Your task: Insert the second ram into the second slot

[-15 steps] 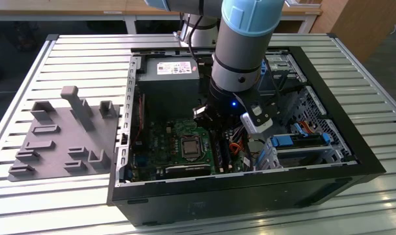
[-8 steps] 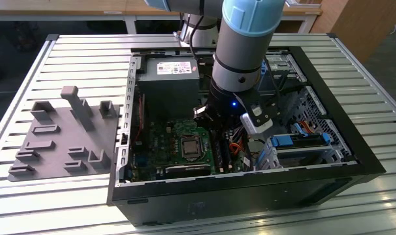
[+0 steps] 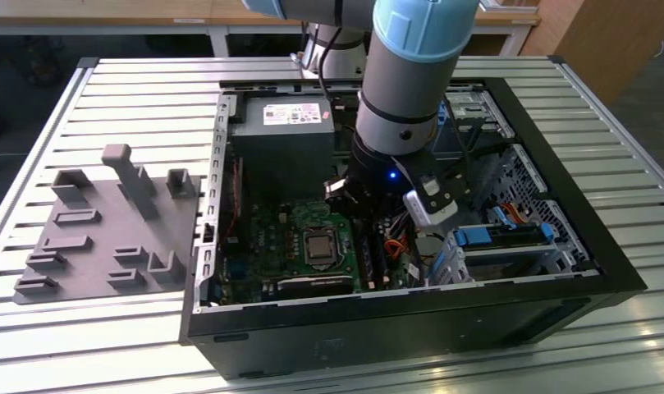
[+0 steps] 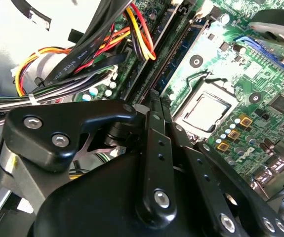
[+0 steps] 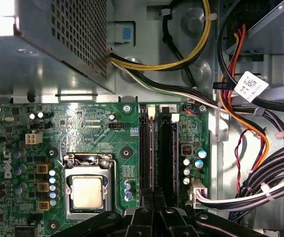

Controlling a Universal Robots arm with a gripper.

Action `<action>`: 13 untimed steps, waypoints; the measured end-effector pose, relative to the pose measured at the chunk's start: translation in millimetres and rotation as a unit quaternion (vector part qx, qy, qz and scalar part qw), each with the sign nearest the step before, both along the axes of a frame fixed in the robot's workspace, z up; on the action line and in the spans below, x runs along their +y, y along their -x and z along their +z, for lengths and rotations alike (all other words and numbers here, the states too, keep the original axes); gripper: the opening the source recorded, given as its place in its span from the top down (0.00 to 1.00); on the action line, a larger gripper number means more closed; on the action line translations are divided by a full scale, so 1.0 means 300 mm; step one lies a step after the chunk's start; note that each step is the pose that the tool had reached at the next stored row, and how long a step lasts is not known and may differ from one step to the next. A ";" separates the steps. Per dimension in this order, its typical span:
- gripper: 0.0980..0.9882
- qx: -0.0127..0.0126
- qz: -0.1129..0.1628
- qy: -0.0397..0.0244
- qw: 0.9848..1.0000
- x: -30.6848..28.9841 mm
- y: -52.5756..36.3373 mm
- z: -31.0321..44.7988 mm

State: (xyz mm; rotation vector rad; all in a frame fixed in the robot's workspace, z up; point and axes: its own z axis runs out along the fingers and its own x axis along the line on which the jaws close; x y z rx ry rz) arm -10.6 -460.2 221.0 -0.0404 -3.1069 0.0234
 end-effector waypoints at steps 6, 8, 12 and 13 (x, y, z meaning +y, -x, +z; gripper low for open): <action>0.98 0.001 0.000 0.000 1.000 0.000 0.000 -0.016; 0.98 0.001 0.000 0.000 1.000 0.000 0.000 -0.016; 0.98 0.001 0.000 0.000 1.000 0.000 0.000 -0.017; 0.98 0.001 0.000 0.000 1.000 0.000 0.000 -0.017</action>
